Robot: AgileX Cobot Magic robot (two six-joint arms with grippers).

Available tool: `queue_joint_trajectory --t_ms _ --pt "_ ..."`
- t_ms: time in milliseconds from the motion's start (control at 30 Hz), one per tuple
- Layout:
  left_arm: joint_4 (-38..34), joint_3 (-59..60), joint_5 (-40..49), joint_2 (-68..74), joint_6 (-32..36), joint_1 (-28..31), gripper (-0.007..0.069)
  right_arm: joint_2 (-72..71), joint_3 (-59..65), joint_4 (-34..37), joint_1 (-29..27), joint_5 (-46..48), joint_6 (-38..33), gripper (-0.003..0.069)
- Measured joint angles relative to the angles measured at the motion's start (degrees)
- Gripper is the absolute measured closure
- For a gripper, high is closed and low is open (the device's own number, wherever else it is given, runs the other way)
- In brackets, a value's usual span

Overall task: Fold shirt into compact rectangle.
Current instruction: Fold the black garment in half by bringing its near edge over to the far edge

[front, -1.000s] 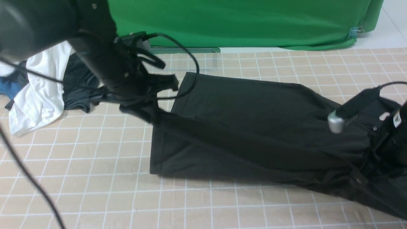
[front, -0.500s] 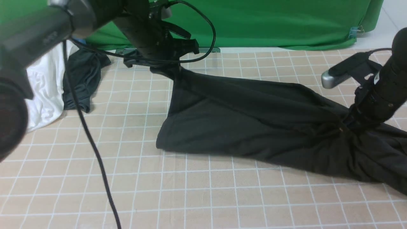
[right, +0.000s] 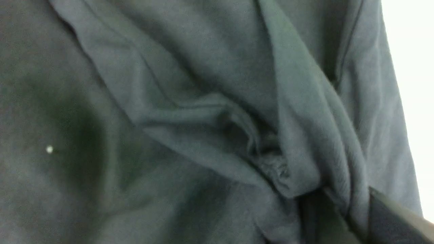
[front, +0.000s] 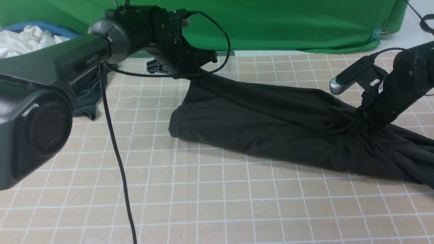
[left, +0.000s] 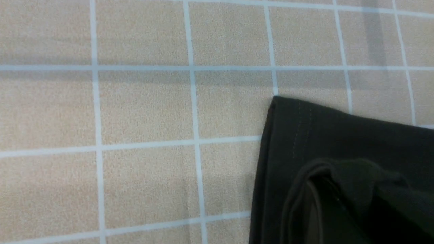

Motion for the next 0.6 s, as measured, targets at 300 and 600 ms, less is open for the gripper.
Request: queue_joint_trajectory --t_ms 300,600 --pt "2.1 -1.6 1.8 -0.4 -0.2 0.1 0.0335 -2.2 -5.8 -0.1 0.0 5.8 0.7 0.0260" --pt "3.6 -10.7 15.3 -4.4 -0.5 0.2 0.0074 -6.7 -12.3 10.7 0.1 20.1 -1.0 0.0293"
